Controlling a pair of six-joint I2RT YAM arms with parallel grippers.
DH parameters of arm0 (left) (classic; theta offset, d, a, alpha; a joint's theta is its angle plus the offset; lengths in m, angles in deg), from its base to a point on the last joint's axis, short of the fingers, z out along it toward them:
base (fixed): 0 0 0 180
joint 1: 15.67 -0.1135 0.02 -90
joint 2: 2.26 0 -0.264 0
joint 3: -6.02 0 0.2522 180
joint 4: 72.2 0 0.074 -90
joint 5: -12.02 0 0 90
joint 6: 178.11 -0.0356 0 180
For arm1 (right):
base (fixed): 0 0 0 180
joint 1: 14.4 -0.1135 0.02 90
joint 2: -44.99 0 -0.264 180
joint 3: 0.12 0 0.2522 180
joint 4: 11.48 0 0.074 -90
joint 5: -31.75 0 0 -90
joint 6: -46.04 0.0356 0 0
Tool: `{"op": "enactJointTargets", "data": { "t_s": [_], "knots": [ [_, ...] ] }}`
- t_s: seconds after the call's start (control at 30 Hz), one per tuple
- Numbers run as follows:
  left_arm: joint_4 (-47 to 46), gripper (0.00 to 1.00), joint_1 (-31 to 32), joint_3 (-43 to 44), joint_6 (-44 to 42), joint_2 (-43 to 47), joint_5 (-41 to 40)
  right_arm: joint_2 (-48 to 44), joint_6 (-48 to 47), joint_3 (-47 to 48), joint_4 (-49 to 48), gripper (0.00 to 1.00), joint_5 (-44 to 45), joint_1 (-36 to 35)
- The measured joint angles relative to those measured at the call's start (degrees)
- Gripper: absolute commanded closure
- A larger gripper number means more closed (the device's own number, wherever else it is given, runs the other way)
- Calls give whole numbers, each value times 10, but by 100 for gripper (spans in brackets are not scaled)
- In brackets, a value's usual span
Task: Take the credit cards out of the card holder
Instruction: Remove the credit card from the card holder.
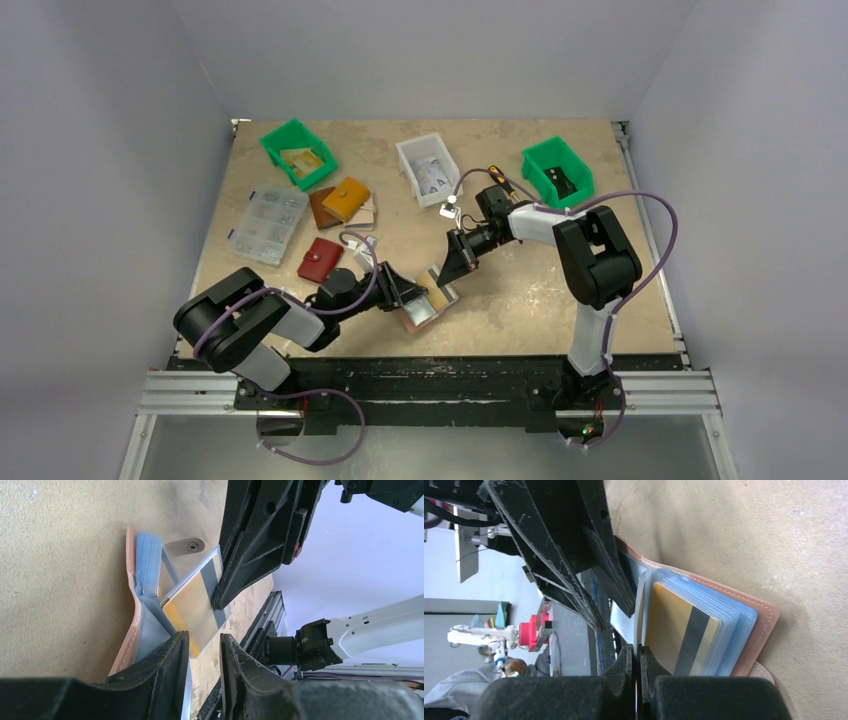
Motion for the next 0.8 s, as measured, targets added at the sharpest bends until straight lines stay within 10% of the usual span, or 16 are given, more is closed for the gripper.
{"op": "enactJointTargets", "data": {
  "t_s": [0.8],
  "knots": [
    [29, 55, 0, -1, 16, 32, -37, 0, 59, -11, -68, 100, -47, 9]
  ]
}}
